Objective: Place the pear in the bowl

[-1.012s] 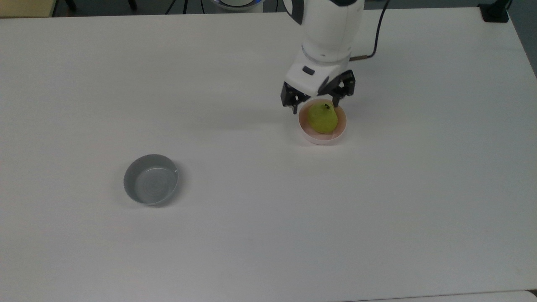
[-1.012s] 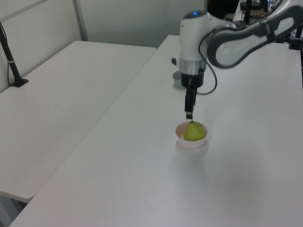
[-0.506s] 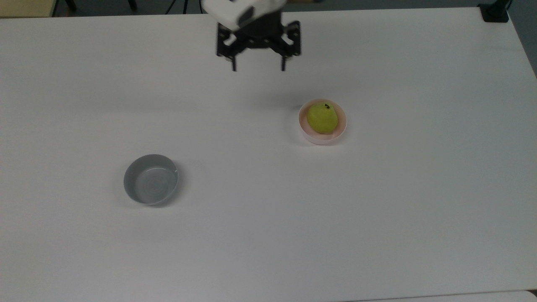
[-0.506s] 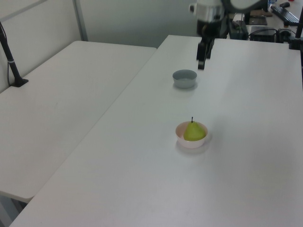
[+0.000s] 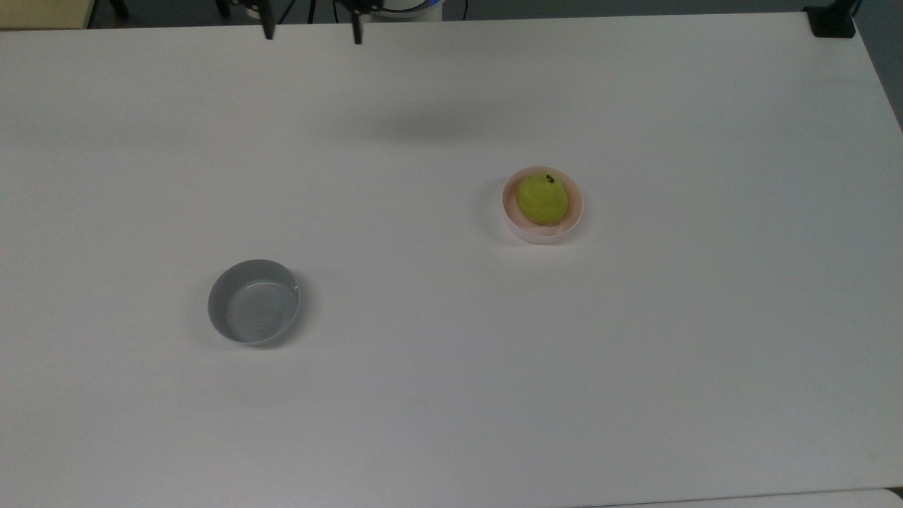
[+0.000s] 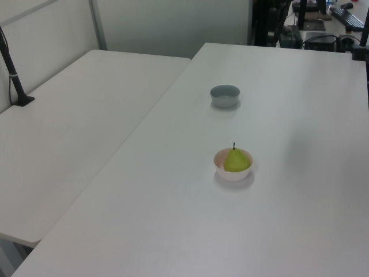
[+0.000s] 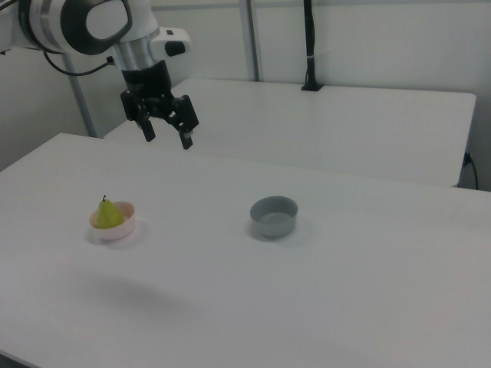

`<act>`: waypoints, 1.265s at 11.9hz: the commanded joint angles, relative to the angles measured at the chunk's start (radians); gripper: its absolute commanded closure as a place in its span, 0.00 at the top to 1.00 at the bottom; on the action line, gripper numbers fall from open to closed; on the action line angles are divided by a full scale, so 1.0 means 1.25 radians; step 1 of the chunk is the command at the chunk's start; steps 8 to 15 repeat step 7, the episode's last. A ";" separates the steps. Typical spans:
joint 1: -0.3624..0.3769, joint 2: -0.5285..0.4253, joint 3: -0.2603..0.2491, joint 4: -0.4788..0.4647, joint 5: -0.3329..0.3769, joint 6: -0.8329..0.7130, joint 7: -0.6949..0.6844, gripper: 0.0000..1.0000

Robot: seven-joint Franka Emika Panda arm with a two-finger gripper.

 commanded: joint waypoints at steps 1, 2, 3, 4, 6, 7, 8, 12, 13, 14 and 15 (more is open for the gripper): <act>-0.023 -0.010 -0.014 -0.011 0.002 -0.006 -0.084 1.00; -0.023 -0.010 -0.015 -0.011 0.004 -0.007 -0.080 1.00; -0.023 -0.010 -0.015 -0.011 0.007 -0.006 -0.080 1.00; -0.023 -0.008 -0.015 -0.011 0.008 -0.003 -0.080 1.00; -0.019 -0.007 -0.015 -0.011 0.007 -0.003 -0.077 1.00; -0.017 -0.007 -0.015 -0.011 0.007 -0.005 -0.078 1.00; -0.017 -0.007 -0.015 -0.011 0.007 -0.005 -0.078 1.00; -0.017 -0.007 -0.015 -0.011 0.007 -0.005 -0.078 1.00; -0.017 -0.007 -0.015 -0.011 0.007 -0.005 -0.078 1.00; -0.017 -0.007 -0.015 -0.011 0.007 -0.005 -0.078 1.00; -0.017 -0.007 -0.015 -0.011 0.007 -0.005 -0.078 1.00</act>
